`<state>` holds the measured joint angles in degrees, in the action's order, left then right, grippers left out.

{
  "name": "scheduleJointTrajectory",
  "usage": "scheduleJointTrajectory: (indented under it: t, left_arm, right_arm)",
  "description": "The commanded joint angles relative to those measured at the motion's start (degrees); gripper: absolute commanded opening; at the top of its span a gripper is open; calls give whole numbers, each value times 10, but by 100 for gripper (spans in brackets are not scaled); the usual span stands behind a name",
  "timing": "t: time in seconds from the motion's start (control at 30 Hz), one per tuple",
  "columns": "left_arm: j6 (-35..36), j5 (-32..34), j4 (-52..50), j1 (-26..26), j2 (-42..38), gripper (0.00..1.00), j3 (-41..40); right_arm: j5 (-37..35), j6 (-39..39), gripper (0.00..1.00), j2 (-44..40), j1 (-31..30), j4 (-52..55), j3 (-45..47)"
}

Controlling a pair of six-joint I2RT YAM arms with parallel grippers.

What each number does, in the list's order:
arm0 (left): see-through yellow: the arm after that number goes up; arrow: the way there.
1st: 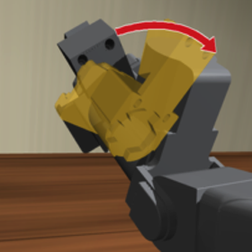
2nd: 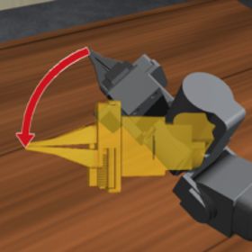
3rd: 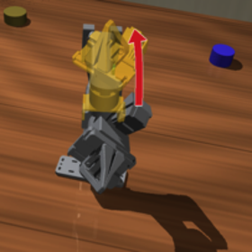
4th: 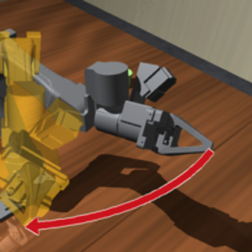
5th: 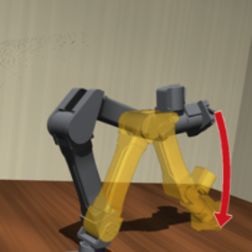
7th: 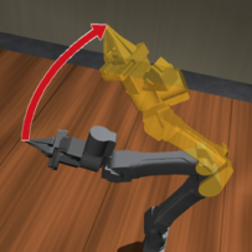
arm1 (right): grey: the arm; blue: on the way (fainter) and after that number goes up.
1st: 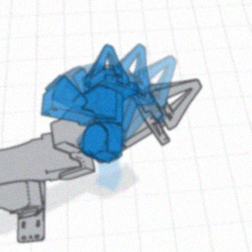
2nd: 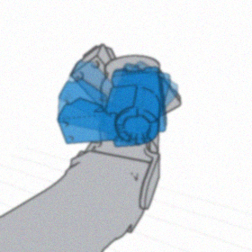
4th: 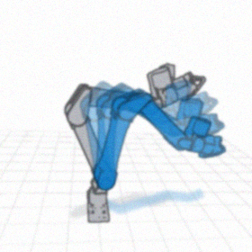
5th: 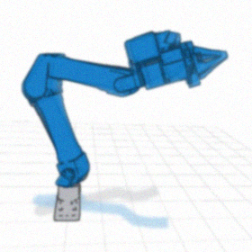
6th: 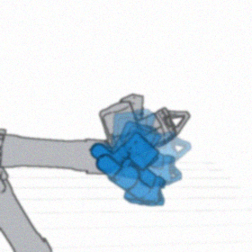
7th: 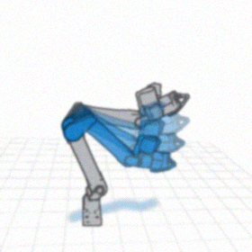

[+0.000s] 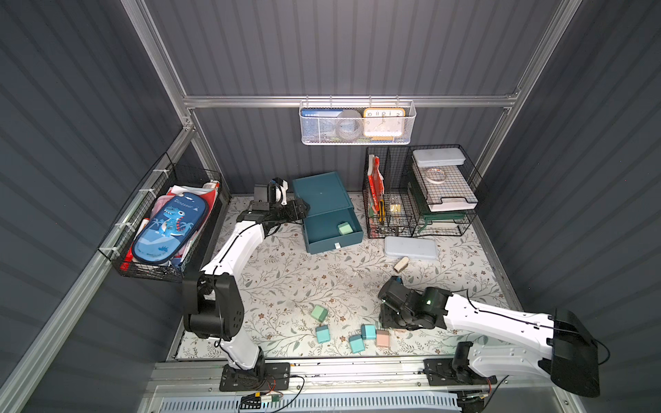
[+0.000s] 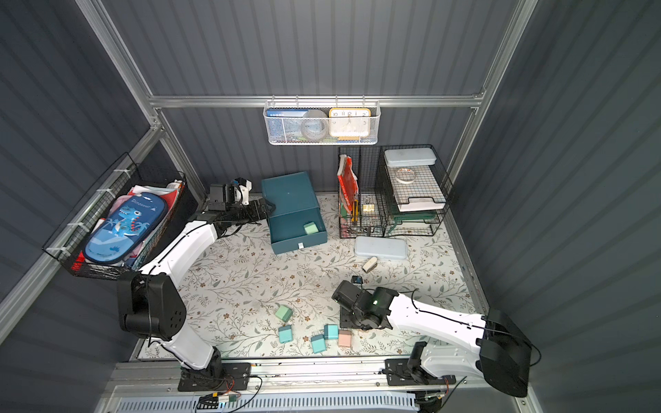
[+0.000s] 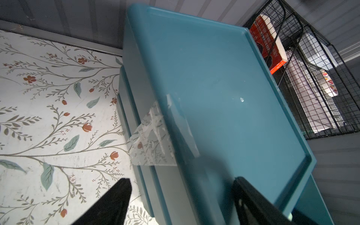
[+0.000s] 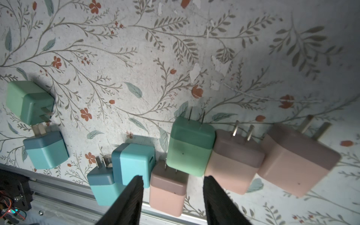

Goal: Place the plugs into the drawer by color
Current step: Pick up the plug from the center of the board.

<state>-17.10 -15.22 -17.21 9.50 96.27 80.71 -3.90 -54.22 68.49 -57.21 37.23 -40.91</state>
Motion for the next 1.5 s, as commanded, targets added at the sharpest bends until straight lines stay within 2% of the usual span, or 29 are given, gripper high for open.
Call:
scheduleJointTrajectory:
  t: [0.0,0.67,0.93,1.2,1.47]
  left_arm:
    - [14,0,-20,2,-4,86,-13]
    - [13,0,-19,3,-6,86,-17]
    - [14,2,-19,3,-6,86,-17]
    - [14,-1,-19,4,-4,86,-17]
    - [14,-1,-19,4,-3,86,-18]
  right_arm:
    - [-6,-14,54,5,-3,-14,18]
    - [0,-7,54,80,-3,-54,23]
    - [-53,-4,55,131,-2,-22,-11]
    - [-58,10,56,174,-2,-32,-41]
    - [-80,15,45,189,-2,-23,-51]
